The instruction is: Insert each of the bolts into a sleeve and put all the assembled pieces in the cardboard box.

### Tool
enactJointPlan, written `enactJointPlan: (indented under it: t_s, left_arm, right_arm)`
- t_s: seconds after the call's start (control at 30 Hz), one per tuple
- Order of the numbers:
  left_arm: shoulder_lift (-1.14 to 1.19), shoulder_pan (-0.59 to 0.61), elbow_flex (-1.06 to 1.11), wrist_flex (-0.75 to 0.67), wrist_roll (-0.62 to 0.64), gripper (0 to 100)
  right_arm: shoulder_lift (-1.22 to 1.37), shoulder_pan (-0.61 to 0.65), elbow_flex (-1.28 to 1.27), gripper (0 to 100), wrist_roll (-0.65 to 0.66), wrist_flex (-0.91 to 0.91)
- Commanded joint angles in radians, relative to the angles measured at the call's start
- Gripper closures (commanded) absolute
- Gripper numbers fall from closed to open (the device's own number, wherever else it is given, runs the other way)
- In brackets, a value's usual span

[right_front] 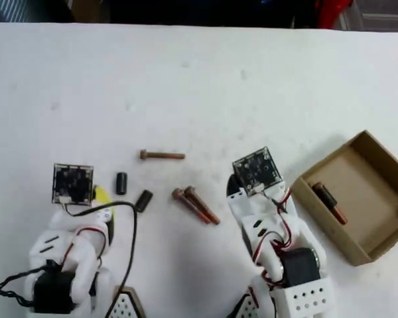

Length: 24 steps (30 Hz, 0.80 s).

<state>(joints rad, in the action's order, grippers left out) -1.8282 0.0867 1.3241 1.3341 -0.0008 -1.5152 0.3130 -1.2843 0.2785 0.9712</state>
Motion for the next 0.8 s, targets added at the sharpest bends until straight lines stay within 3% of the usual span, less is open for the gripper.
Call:
enactJointPlan:
  t_s: [0.0,0.3,0.4,0.77]
  left_arm:
    - [0.157,-0.047,-0.097,-0.011,0.02,98]
    - [0.704,-0.047,-0.315,-0.126,0.023,98]
    - [0.862,-0.048,-0.377,-0.166,0.083,98]
    - [1.328,-0.216,-0.651,-0.172,0.144,98]
  right_arm:
    - [-0.036,-0.004,-0.005,98.1,-0.012,-0.022]
    - [-0.076,-0.004,-0.057,98.1,-0.012,-0.027]
    - [-0.102,-0.004,-0.084,98.1,-0.012,-0.027]
    - [-0.245,-0.005,-0.175,98.1,-0.012,-0.024]
